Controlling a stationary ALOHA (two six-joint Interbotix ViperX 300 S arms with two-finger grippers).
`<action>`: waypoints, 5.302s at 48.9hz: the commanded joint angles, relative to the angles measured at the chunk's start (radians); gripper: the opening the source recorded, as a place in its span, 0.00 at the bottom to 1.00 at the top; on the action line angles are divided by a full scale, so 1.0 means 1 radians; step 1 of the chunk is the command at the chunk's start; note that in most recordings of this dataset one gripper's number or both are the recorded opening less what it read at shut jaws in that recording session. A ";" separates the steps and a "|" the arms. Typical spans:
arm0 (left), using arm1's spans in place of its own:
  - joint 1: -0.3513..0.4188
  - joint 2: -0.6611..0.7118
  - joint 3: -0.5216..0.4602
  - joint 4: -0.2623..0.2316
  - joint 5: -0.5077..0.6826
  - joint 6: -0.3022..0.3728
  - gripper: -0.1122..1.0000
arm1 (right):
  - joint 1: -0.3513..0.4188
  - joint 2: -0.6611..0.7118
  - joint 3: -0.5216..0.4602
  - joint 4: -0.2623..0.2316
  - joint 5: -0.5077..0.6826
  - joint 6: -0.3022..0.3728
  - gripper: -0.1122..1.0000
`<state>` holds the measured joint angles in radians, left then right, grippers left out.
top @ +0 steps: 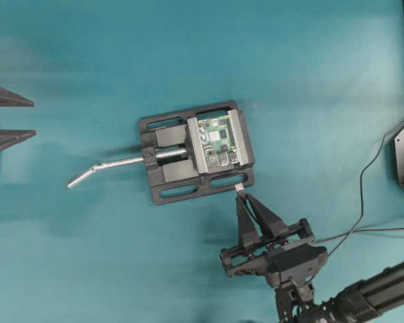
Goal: Insert the USB into the fixed PCB.
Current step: 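Move the USB plug with the right gripper up to the board's USB port, then align the USB plug with the right gripper to the lower USB port, then push the USB plug with the right gripper into the port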
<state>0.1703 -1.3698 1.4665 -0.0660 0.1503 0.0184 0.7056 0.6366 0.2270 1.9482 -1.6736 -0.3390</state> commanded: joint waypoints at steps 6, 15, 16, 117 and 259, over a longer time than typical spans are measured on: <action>0.000 0.008 -0.023 0.002 -0.003 -0.006 0.71 | -0.002 0.012 -0.035 0.023 -0.040 0.018 0.27; 0.000 0.008 -0.023 0.002 -0.003 -0.006 0.71 | -0.005 0.034 -0.057 0.046 -0.040 0.048 0.27; 0.000 0.009 -0.023 0.003 -0.003 -0.006 0.71 | -0.005 0.034 -0.060 0.048 -0.040 0.049 0.27; 0.000 0.008 -0.021 0.002 -0.003 -0.006 0.71 | -0.089 -0.011 -0.049 -0.011 -0.066 0.060 0.27; 0.000 0.008 -0.021 0.003 -0.003 -0.006 0.71 | -0.140 -0.075 0.000 -0.018 -0.023 -0.015 0.27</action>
<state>0.1703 -1.3683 1.4665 -0.0675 0.1519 0.0184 0.5906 0.6090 0.2255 1.9390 -1.6858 -0.3513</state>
